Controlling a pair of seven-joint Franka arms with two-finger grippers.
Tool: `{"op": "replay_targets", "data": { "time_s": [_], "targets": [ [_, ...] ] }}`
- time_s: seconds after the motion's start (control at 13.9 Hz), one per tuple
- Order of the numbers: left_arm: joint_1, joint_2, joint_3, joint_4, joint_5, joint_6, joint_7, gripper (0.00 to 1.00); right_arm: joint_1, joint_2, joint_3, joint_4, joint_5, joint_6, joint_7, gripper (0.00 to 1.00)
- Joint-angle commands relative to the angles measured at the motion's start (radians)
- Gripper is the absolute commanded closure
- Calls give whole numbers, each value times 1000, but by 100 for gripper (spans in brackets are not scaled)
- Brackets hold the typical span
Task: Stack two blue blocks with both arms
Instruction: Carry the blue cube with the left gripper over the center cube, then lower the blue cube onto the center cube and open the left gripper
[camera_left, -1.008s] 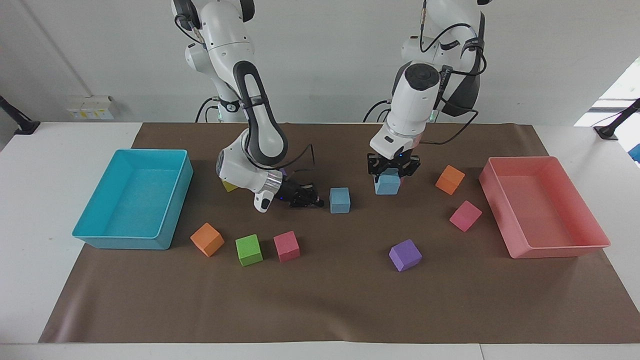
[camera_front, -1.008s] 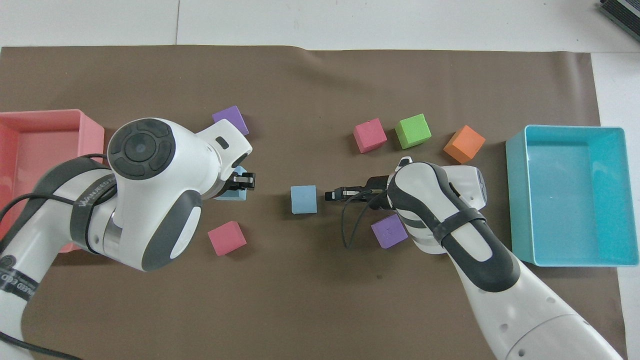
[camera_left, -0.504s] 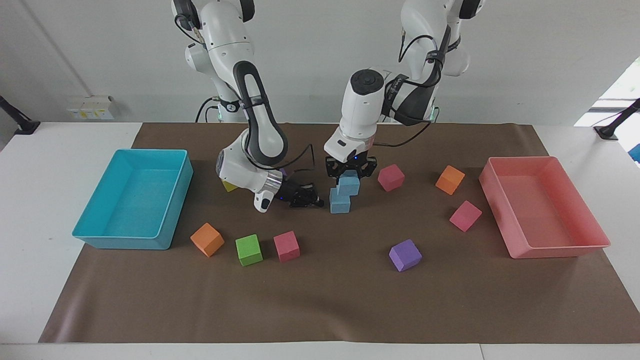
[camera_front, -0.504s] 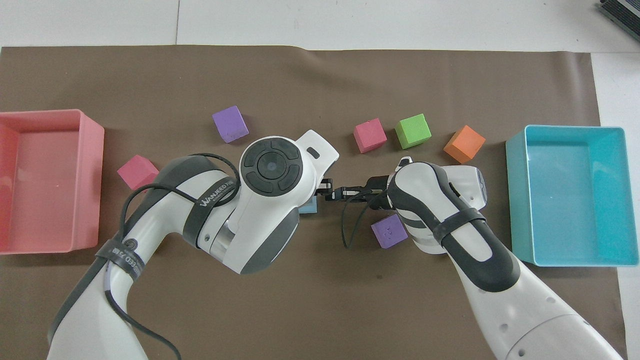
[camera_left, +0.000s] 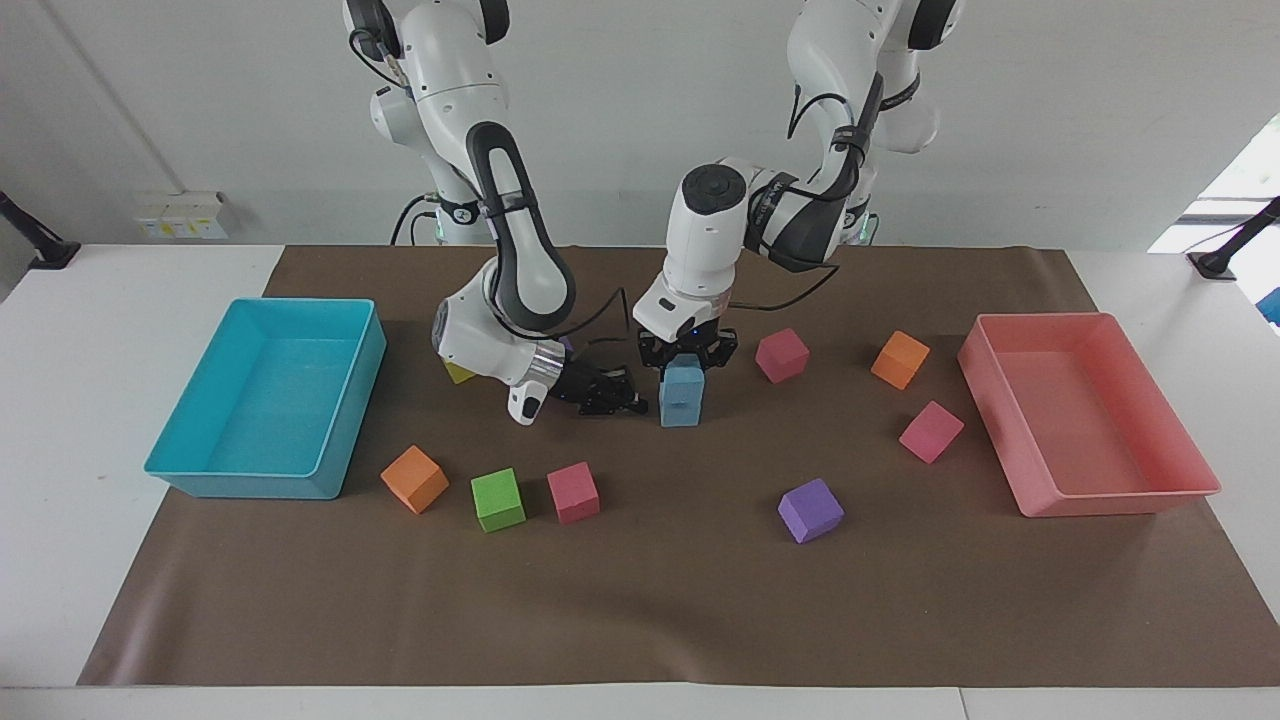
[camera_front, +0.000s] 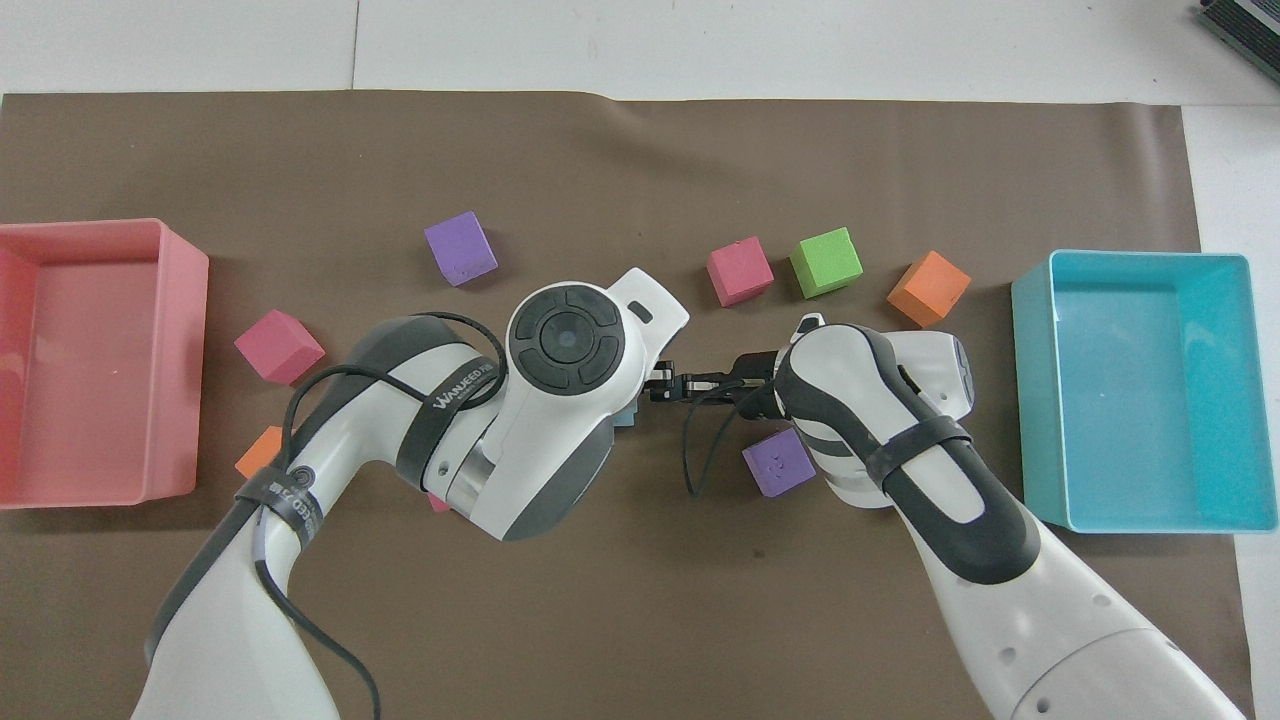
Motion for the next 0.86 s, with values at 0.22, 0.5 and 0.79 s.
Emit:
{"op": "replay_targets", "data": {
  "time_s": [0.22, 0.5, 0.79],
  "targets": [
    [-16, -22, 16, -65, 5, 35, -7, 71, -2, 6, 5, 3, 36, 22, -37, 100],
    [-19, -38, 16, -99, 4, 67, -15, 71, 0, 6, 5, 3, 36, 24, -37, 100],
    [-19, -41, 16, -102, 5, 72, -12, 70, 0, 8, 5, 3, 36, 24, -37, 100]
  ]
}}
